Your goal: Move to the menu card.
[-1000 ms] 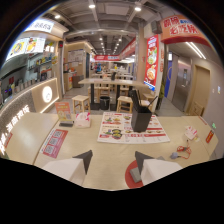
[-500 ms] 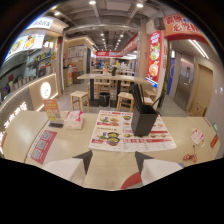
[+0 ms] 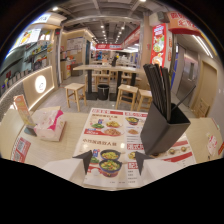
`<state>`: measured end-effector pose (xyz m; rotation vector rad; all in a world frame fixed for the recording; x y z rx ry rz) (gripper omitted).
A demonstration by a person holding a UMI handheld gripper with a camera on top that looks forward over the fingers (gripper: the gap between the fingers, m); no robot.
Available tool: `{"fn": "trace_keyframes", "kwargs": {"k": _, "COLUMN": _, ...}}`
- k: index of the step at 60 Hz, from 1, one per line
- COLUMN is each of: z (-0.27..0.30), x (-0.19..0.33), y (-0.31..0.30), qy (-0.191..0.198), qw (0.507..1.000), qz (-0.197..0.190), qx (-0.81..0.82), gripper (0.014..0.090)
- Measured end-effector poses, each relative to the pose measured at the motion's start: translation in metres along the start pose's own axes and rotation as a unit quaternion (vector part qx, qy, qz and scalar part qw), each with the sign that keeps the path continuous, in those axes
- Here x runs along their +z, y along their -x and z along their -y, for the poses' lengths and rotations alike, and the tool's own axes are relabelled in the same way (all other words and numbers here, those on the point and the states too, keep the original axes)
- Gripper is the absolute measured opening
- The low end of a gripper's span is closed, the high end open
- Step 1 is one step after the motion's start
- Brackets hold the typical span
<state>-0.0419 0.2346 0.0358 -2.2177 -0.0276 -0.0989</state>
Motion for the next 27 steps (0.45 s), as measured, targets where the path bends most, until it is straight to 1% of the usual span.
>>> {"fn": "trace_keyframes", "kwargs": {"k": 6, "z": 0.002, "x": 0.017, "y": 0.001, "qy": 0.004, "qw": 1.000, "qz": 0.002, "qx": 0.005, "gripper": 0.0849}}
{"fn": "trace_keyframes", "kwargs": {"k": 14, "z": 0.002, "x": 0.027, "y": 0.002, "qy": 0.010, "qw": 1.000, "qz": 0.004, "qx": 0.007, "gripper": 0.0848}}
{"fn": "trace_keyframes", "kwargs": {"k": 27, "z": 0.004, "x": 0.029, "y": 0.004, "qy": 0.009, "qw": 1.000, "qz": 0.006, "qx": 0.009, "gripper": 0.0850}}
